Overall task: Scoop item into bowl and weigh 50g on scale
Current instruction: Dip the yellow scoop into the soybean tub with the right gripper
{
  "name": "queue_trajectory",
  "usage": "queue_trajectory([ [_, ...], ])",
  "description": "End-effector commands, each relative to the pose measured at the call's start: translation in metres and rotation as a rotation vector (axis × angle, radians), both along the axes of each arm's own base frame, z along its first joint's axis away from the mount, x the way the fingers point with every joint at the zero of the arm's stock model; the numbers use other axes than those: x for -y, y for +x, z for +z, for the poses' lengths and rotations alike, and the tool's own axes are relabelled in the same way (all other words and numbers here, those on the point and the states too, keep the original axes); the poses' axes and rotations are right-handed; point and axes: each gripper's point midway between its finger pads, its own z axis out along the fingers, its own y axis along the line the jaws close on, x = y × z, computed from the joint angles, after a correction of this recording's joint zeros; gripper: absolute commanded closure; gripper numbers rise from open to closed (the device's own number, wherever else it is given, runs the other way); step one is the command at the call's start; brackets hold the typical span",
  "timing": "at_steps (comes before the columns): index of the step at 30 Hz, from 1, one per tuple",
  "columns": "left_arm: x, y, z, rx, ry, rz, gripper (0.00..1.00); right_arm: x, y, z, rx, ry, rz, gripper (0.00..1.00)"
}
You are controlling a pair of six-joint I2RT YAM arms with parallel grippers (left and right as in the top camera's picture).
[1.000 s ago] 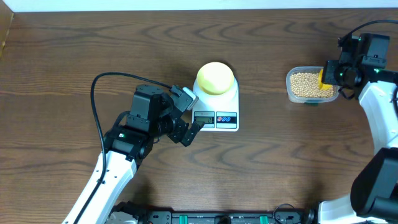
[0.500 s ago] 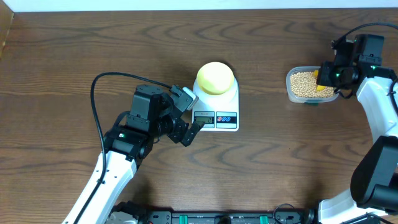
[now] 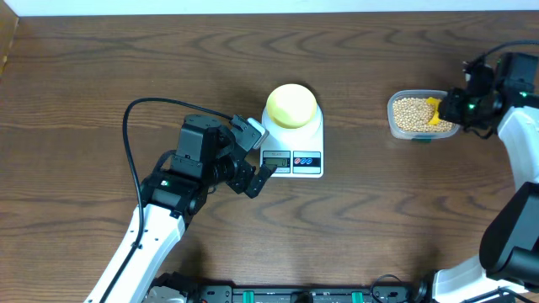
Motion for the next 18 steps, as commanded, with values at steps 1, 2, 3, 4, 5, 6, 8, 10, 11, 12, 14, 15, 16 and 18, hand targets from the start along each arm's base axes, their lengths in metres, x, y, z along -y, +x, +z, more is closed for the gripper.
queue_trajectory([
  [1,0.000,-0.004,-0.008,-0.016,0.009,-0.019,0.00,0.011,-0.006,-0.006,-0.016,0.071,-0.046,0.99],
  [2,0.000,-0.004,-0.008,-0.016,0.009,-0.019,0.00,0.014,-0.008,-0.007,-0.019,0.087,-0.058,0.99],
  [3,0.000,-0.004,-0.008,-0.016,0.009,-0.019,0.00,0.014,-0.008,-0.008,-0.018,0.104,-0.059,0.99],
  [4,0.000,-0.004,-0.008,-0.016,0.009,-0.019,0.00,0.014,-0.009,-0.010,-0.014,0.136,-0.056,0.99],
  [5,0.000,-0.004,-0.008,-0.016,0.009,-0.019,0.00,0.013,-0.009,-0.011,-0.014,0.152,-0.055,0.99],
  [6,0.000,-0.004,-0.008,-0.016,0.009,-0.019,0.01,0.012,-0.009,-0.013,-0.018,0.172,-0.052,0.99],
  [8,0.000,-0.004,-0.008,-0.016,0.009,-0.019,0.00,0.010,-0.009,-0.019,-0.028,0.197,-0.047,0.99],
  [10,0.000,-0.004,-0.008,-0.016,0.009,-0.019,0.00,0.007,-0.009,-0.026,-0.044,0.217,-0.043,0.99],
  [11,0.000,-0.004,-0.008,-0.016,0.009,-0.019,0.00,0.005,-0.009,-0.029,-0.050,0.232,-0.038,0.99],
  [12,0.000,-0.004,-0.008,-0.016,0.009,-0.019,0.00,0.003,-0.009,-0.031,-0.054,0.245,-0.035,0.99],
  [14,0.000,-0.004,-0.008,-0.016,0.009,-0.019,0.00,0.000,-0.009,-0.032,-0.055,0.267,-0.027,0.99],
  [15,0.000,-0.004,-0.008,-0.016,0.009,-0.019,0.00,0.000,-0.009,-0.032,-0.055,0.269,-0.026,0.99],
  [16,0.000,-0.004,-0.008,-0.016,0.009,-0.019,0.00,0.000,-0.009,-0.032,-0.055,0.269,-0.027,0.99],
  [18,0.000,-0.004,-0.008,-0.016,0.009,-0.019,0.00,-0.001,-0.009,-0.032,-0.054,0.272,-0.025,0.99],
])
